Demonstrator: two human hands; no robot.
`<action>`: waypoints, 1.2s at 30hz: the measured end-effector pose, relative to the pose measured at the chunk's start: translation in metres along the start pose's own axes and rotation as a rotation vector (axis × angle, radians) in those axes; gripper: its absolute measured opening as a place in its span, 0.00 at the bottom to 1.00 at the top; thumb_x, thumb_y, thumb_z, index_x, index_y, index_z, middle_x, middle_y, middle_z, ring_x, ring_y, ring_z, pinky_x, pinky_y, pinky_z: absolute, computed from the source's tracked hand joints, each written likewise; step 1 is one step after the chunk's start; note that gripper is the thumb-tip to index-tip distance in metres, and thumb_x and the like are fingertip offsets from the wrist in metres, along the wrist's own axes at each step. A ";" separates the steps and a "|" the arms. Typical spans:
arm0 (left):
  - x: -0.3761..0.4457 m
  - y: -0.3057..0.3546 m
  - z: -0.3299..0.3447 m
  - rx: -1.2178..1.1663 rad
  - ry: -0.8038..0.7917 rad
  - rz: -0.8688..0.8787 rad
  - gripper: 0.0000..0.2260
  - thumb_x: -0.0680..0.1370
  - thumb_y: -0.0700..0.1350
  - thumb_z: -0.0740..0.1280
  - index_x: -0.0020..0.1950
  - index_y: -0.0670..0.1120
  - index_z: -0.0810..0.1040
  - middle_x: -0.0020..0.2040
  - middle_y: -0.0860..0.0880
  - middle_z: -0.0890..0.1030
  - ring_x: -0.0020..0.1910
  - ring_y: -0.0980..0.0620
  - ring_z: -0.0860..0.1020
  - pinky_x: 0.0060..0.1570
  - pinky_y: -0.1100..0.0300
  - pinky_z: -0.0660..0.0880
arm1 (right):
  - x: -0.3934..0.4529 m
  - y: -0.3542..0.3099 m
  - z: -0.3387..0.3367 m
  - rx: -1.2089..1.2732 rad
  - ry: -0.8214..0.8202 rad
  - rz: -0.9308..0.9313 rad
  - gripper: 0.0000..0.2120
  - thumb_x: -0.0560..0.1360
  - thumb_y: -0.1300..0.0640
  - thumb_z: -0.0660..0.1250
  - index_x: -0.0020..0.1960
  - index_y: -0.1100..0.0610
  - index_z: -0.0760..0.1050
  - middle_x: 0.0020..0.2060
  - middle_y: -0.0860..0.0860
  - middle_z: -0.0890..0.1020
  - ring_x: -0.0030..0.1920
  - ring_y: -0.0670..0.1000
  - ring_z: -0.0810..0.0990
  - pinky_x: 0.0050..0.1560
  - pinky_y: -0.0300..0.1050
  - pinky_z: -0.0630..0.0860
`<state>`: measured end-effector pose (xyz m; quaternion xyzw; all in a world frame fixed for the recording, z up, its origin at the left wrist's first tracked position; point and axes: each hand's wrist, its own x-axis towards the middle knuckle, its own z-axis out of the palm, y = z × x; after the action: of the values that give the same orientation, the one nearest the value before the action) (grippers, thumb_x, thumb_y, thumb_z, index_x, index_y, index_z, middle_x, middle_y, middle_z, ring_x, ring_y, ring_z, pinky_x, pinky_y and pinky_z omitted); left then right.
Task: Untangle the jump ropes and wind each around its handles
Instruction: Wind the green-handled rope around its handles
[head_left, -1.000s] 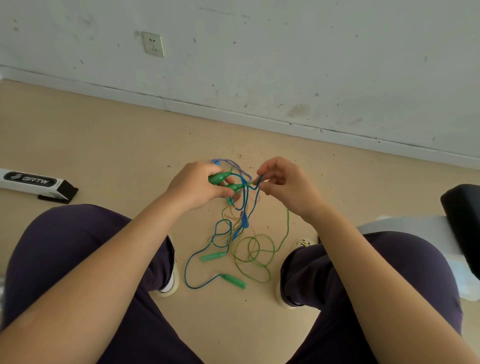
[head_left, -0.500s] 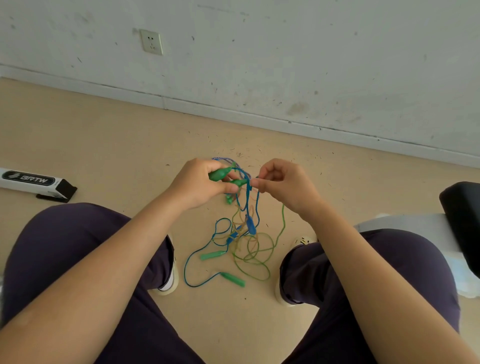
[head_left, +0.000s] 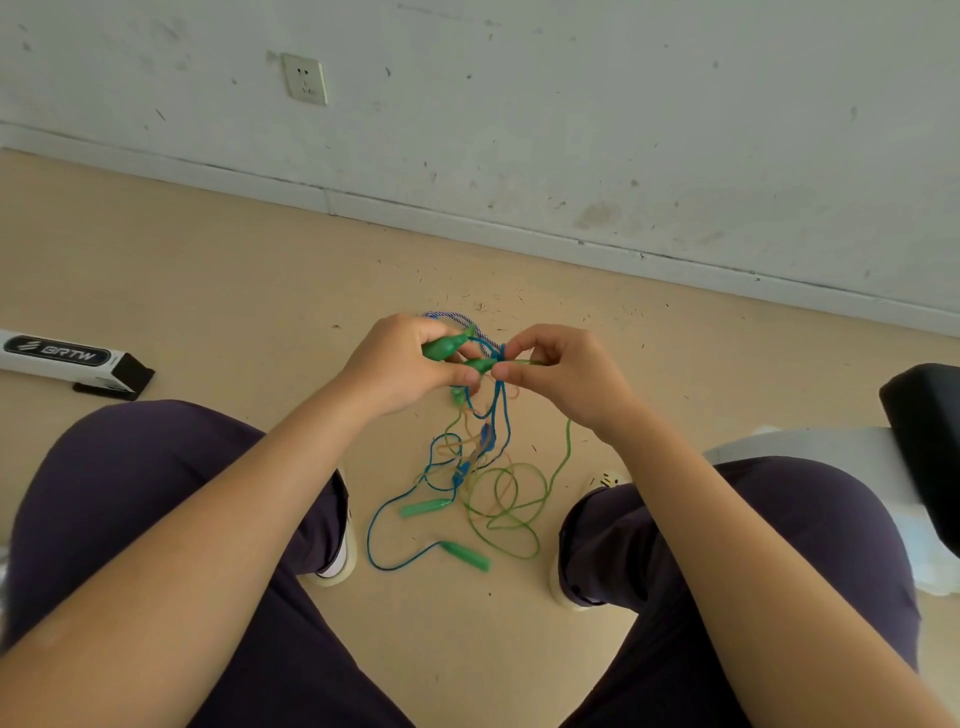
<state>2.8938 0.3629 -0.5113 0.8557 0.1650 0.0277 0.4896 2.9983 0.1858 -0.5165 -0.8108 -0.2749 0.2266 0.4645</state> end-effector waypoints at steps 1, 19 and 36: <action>0.000 0.000 -0.001 0.004 0.000 -0.006 0.12 0.70 0.42 0.79 0.41 0.59 0.81 0.32 0.66 0.81 0.33 0.70 0.76 0.39 0.73 0.70 | -0.001 0.000 -0.001 0.008 -0.011 -0.005 0.05 0.73 0.57 0.75 0.48 0.56 0.81 0.21 0.40 0.71 0.25 0.41 0.66 0.29 0.32 0.63; -0.004 0.005 -0.002 -0.051 -0.099 0.041 0.14 0.69 0.42 0.79 0.52 0.52 0.83 0.46 0.53 0.85 0.39 0.69 0.79 0.42 0.77 0.71 | -0.006 -0.009 0.001 0.057 0.005 -0.002 0.09 0.69 0.56 0.78 0.40 0.55 0.78 0.18 0.43 0.64 0.22 0.44 0.57 0.25 0.34 0.57; 0.007 -0.008 -0.003 -0.024 0.101 -0.114 0.07 0.71 0.46 0.78 0.43 0.49 0.82 0.34 0.55 0.78 0.29 0.64 0.72 0.28 0.71 0.66 | -0.001 -0.005 -0.016 0.182 0.169 0.070 0.08 0.75 0.58 0.72 0.44 0.63 0.80 0.26 0.47 0.74 0.25 0.43 0.68 0.28 0.34 0.66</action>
<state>2.8976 0.3708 -0.5173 0.8365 0.2377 0.0448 0.4917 3.0061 0.1771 -0.5042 -0.7905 -0.1845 0.1976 0.5496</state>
